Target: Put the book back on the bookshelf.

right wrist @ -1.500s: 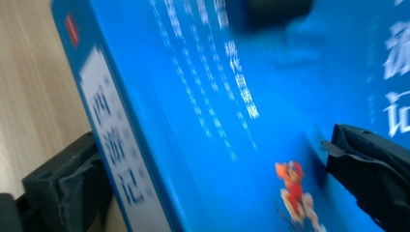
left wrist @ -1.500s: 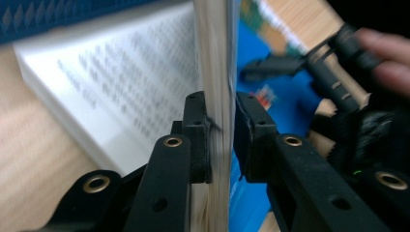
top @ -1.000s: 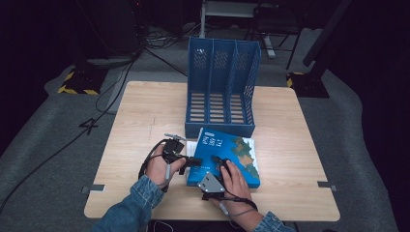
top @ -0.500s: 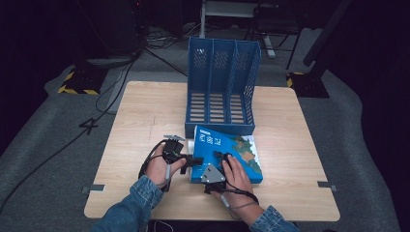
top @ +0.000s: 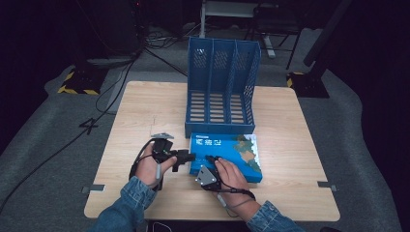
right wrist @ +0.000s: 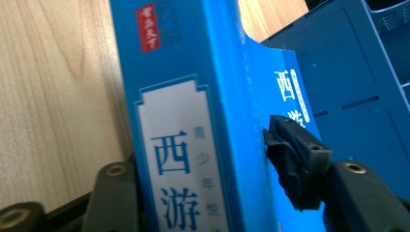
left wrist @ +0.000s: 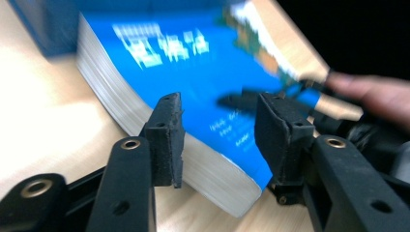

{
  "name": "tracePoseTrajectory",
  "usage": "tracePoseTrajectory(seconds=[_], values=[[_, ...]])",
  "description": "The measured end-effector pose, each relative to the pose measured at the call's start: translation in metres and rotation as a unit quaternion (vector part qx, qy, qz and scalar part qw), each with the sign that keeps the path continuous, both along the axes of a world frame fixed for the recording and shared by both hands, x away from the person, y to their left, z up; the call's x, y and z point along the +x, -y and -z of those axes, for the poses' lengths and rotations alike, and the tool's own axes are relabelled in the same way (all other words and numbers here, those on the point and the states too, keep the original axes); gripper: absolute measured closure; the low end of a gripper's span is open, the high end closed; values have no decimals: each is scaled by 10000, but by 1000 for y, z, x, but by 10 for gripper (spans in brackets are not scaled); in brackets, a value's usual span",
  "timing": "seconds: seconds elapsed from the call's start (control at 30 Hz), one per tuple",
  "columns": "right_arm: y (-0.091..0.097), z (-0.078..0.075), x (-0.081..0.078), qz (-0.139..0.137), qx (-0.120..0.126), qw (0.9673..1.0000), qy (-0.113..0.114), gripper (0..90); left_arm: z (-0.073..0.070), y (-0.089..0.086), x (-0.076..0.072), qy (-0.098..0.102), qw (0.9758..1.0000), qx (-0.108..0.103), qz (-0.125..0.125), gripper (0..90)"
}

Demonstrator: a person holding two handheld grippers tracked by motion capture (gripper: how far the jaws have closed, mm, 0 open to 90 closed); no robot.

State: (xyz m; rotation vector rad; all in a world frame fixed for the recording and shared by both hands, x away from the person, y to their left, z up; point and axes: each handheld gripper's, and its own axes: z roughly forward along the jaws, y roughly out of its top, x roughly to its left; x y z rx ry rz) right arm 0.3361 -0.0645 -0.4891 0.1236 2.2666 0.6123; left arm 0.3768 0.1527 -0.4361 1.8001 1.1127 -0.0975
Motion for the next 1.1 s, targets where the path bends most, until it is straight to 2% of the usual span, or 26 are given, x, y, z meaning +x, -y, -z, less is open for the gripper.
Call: tracePoseTrajectory(seconds=[0.03,0.07,0.1,0.17,0.23,0.3,0.33,0.37,0.43,0.5,0.57,0.67,0.7,0.77,0.8,0.83,0.9,0.93,0.97,1.0,1.03,1.1], values=[[0,-2,0,3,7,10000,2,492,-2,-4,0,148,9999,28,-81,507],[0,-2,0,3,7,10000,2,492,-2,-4,0,148,9999,28,-81,497],[0,-3,-1,39,22,10000,20,523,-1,-8,0,248,9995,98,-170,497],[0,-10,-1,52,121,9999,59,564,3,-14,1,476,9980,310,-267,491],[3,-16,0,41,186,9998,-64,579,10,-19,1,621,9959,524,-385,465],[6,-22,3,135,431,9989,-148,586,19,-22,2,649,9944,690,-479,473],[8,-25,3,121,446,9988,-168,587,25,-24,3,605,9943,721,-507,475],[10,-29,4,177,591,9978,-225,591,28,-25,4,548,9945,733,-514,498],[11,-31,5,141,587,9978,-263,592,35,-25,8,480,9938,839,-541,497],[15,-37,8,171,737,9966,-333,596,42,-25,11,602,9883,1287,-557,492],[19,-44,10,181,863,9952,-431,599,46,-26,13,650,9854,1473,-552,474],[26,-56,15,165,984,9932,-598,604,53,-29,17,607,9822,1707,-502,442],[28,-61,16,187,1023,9926,-626,607,56,-30,18,641,9795,1847,-492,439],[31,-68,17,210,1077,9918,-660,609,62,-34,22,635,9758,2045,-452,439],[35,-75,19,239,1175,9902,-718,610,62,-34,22,635,9758,2045,-452,432],[36,-78,20,238,1195,9896,-764,611,63,-36,23,661,9771,1958,-513,424],[41,-88,22,260,1306,9872,-875,612,64,-39,25,741,9766,1963,-470,418],[41,-88,22,260,1306,9872,-875,612,64,-39,25,741,9766,1963,-470,406],[42,-91,22,274,1349,9862,-916,613,67,-41,27,888,9750,1989,-438,406],[45,-97,24,288,1422,9843,-1001,613,67,-42,28,895,9752,1981,-426,383],[48,-105,25,331,1562,9810,-1098,614,67,-43,30,876,9752,1977,-473,354],[50,-108,26,341,1606,9800,-1123,614,67,-44,30,861,9754,1968,-485,322]])
